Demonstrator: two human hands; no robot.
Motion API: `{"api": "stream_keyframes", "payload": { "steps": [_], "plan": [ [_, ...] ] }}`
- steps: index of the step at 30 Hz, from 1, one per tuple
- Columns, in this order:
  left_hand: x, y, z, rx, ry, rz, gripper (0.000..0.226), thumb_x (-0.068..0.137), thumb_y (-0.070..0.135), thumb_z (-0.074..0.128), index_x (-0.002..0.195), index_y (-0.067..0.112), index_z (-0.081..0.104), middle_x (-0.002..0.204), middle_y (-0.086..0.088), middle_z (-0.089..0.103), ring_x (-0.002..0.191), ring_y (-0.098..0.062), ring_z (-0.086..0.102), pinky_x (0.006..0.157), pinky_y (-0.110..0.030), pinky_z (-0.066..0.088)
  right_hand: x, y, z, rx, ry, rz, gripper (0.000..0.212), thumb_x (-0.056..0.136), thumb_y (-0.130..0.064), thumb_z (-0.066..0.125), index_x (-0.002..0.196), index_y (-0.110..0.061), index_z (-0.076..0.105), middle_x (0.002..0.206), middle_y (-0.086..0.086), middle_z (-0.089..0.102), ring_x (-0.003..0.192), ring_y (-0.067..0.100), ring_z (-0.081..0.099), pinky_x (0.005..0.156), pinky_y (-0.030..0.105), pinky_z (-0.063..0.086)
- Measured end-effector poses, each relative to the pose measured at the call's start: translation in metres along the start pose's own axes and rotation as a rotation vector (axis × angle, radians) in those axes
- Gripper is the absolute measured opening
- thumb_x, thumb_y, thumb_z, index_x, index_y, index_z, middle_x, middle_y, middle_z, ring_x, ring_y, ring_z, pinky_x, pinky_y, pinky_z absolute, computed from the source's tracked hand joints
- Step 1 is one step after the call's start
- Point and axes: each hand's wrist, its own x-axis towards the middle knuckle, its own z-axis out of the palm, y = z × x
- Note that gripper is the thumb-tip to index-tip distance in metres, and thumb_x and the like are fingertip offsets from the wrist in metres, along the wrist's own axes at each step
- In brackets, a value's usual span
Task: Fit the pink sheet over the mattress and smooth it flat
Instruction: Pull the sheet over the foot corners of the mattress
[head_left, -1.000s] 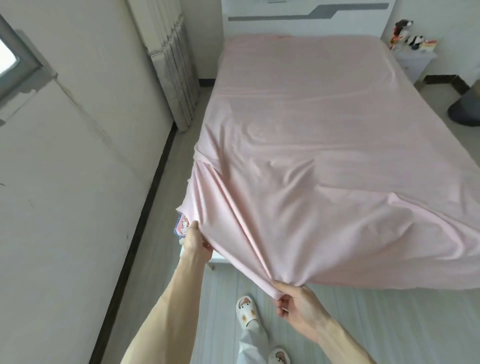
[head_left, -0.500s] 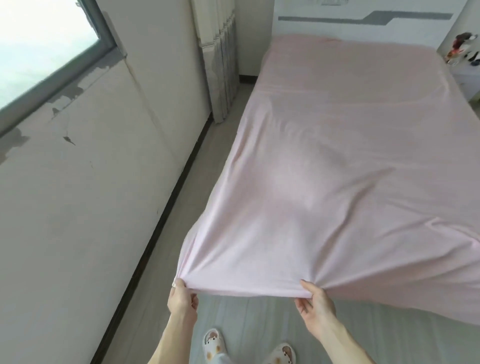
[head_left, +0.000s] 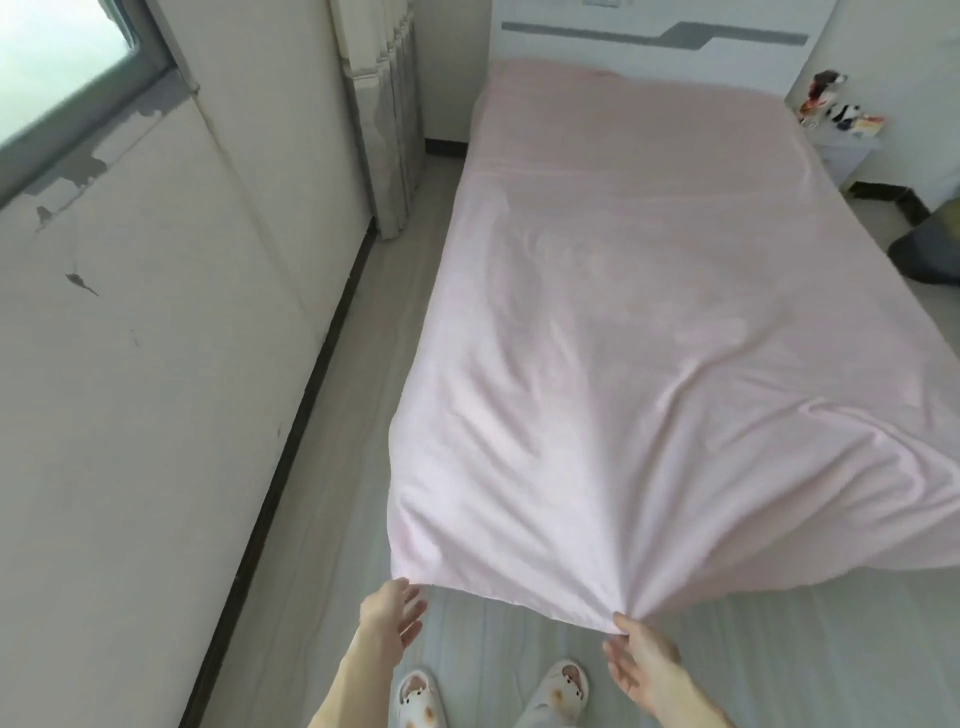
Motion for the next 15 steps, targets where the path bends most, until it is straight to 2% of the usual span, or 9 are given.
{"api": "stream_keyframes", "payload": {
  "steps": [2,5,9,15],
  "plan": [
    [0.002,0.001,0.004,0.114,-0.03,0.017,0.017,0.098,0.018,0.049,0.109,0.011,0.059,0.108,-0.004,0.067,0.089,-0.024,0.066,0.079,-0.034,0.048,-0.001,0.007,-0.004,-0.062,-0.005,0.038,0.013,0.091,-0.015,0.065,0.089,-0.003,0.061,0.08,0.01,0.064,0.065,0.022,0.059,0.054,0.025,0.042],
    [-0.004,0.008,0.027,0.293,-0.106,0.084,0.02,0.099,0.021,0.048,0.113,0.011,0.058,0.11,-0.006,0.066,0.086,-0.023,0.064,0.072,-0.03,0.043,0.003,0.008,-0.011,-0.157,-0.047,0.036,0.015,0.09,-0.02,0.064,0.093,-0.005,0.066,0.089,0.009,0.07,0.072,0.023,0.063,0.061,0.027,0.041],
    [-0.026,0.019,0.082,0.506,-0.194,0.197,0.02,0.099,0.022,0.047,0.113,0.013,0.058,0.108,-0.004,0.066,0.081,-0.02,0.064,0.069,-0.029,0.042,0.012,-0.004,-0.034,-0.188,-0.062,-0.061,0.012,0.089,-0.02,0.065,0.084,-0.01,0.068,0.082,0.004,0.072,0.068,0.02,0.063,0.061,0.026,0.039],
    [-0.067,0.016,0.186,0.657,-0.265,0.291,0.019,0.099,0.023,0.048,0.114,0.017,0.058,0.11,-0.002,0.067,0.082,-0.019,0.064,0.068,-0.028,0.042,0.045,-0.038,-0.102,-0.139,-0.089,-0.13,0.014,0.092,-0.02,0.061,0.097,-0.009,0.068,0.088,0.007,0.073,0.072,0.021,0.065,0.062,0.025,0.039]
  ]
}}
